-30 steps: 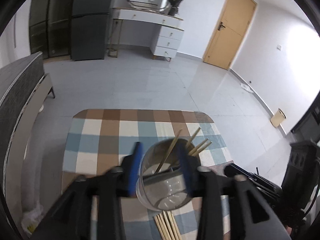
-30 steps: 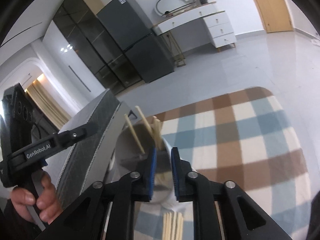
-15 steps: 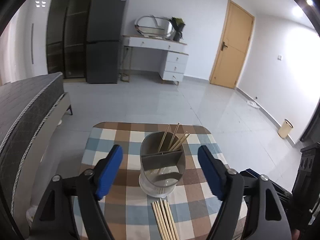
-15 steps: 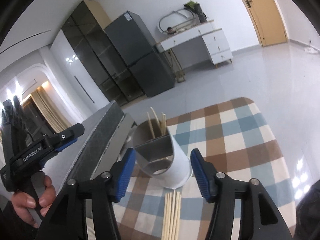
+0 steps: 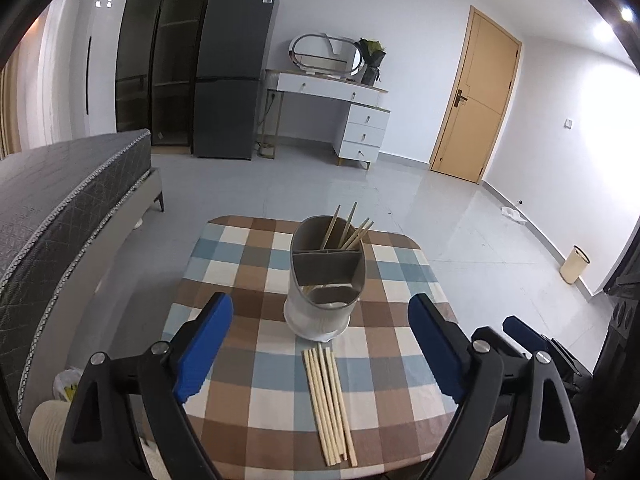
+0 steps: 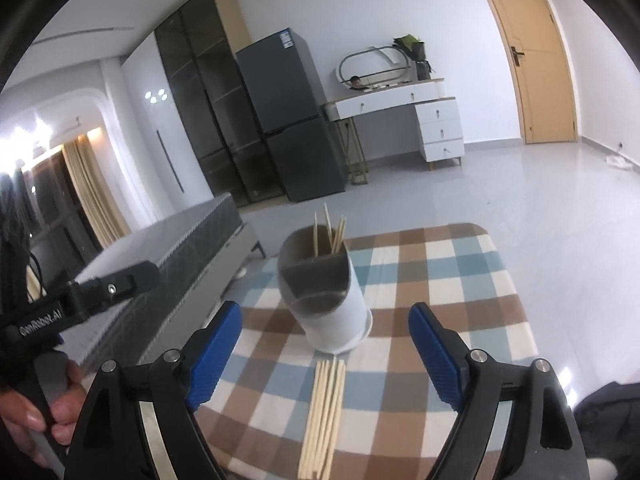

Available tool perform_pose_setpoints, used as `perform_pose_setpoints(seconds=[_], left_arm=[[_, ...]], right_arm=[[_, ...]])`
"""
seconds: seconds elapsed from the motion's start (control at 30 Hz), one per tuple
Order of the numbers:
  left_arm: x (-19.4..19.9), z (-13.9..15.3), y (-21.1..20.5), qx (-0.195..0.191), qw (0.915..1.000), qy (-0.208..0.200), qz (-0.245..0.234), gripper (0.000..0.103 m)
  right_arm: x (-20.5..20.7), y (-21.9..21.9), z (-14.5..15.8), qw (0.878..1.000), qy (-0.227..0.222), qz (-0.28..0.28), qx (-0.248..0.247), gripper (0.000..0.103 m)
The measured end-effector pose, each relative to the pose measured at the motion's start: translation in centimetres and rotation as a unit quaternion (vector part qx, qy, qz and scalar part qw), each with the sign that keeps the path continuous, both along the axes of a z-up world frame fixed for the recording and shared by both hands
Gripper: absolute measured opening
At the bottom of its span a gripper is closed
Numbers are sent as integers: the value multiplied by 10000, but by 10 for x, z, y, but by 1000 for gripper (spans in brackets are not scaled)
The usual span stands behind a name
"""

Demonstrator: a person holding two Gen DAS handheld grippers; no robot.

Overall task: Organize utensils
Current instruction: 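Move both open grippers down to the loose chopstick bundle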

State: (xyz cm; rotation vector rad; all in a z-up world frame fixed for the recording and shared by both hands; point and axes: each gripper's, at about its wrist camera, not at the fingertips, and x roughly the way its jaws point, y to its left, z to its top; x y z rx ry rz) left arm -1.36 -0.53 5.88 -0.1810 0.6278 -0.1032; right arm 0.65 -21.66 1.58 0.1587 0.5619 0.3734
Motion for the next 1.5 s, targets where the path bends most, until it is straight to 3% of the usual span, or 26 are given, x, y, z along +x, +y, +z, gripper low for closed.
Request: perform_pose_setpoints(seconds=[0.27, 0.7, 0.9, 1.27, 1.5], left_arm=[[-16, -18, 1, 179, 9998, -33, 105, 86], [4, -69, 0, 387, 9986, 326, 166, 86], [25, -98, 10, 314, 9965, 589, 500, 86], [59, -141, 20, 328, 9896, 1277, 582, 86], [77, -151, 28, -31, 9854, 1561, 675, 86]], right_arm=[[-31, 6, -17, 9996, -131, -112, -245, 98], [-33, 9, -46, 9991, -17, -33, -425, 99], [-17, 9, -61, 9989, 150, -160, -416, 99], [28, 24, -102, 9933, 899, -94, -715, 99], [63, 28, -136, 9820, 1622, -212, -945, 98]])
